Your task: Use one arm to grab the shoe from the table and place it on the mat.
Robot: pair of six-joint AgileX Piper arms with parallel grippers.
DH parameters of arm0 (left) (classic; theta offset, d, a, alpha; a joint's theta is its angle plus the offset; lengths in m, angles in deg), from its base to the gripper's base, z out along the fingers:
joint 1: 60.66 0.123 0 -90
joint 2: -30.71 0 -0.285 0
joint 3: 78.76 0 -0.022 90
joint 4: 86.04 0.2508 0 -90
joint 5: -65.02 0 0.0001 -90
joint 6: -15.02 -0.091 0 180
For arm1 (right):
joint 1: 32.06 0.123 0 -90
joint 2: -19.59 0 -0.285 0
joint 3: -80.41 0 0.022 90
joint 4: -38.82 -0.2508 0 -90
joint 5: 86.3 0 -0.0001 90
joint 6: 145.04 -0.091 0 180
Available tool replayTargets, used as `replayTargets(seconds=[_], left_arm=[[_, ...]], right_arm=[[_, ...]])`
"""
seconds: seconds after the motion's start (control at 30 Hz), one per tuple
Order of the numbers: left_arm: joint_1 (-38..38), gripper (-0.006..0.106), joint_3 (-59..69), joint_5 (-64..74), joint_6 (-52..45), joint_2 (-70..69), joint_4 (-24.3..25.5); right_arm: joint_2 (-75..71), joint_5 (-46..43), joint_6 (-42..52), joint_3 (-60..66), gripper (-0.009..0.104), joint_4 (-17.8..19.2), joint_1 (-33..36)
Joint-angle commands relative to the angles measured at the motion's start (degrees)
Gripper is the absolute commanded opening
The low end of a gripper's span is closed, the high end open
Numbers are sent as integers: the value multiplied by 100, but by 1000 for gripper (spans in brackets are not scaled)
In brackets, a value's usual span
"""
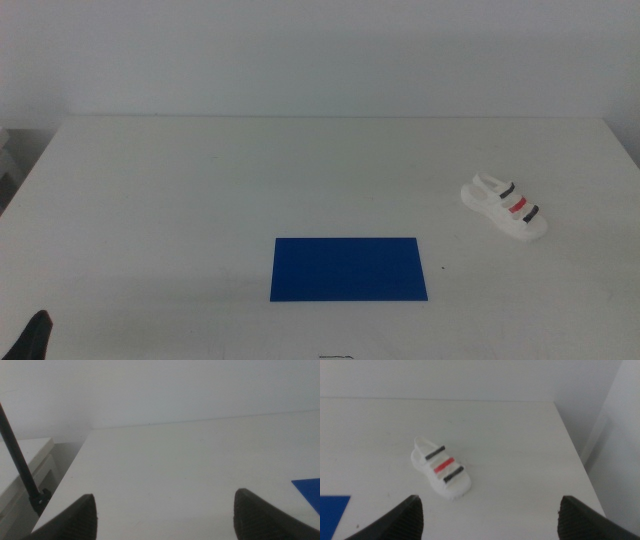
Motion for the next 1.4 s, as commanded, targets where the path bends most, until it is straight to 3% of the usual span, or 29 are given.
replayTargets(seconds=[0.0,0.23,0.4,0.53,0.7,0.87,1.27,1.37], left_arm=[[-28,94,-19,-475,84,-107,-49],[-28,94,-19,-475,84,-107,-49],[-28,94,-19,-475,84,-107,-49],[-28,94,-19,-475,84,-107,-49],[-28,94,-19,-475,84,-107,-49],[-28,94,-19,-475,84,-107,-49],[-28,94,-19,-475,84,-107,-49],[-28,94,-19,-475,84,-107,-49]], right_arm=[[773,-346,187,-727,94,-45,-24],[2951,2094,1194,-3141,94,-74,-24],[4590,3958,2043,-5000,94,-648,-24],[5757,5127,2828,-6184,94,-887,-24],[7220,6504,2597,-7461,94,-1148,-24],[7823,6453,1261,-8101,94,-1158,-24],[7859,6421,1560,-8654,94,-1065,-24],[7877,6420,2184,-8654,94,-1242,-20]])
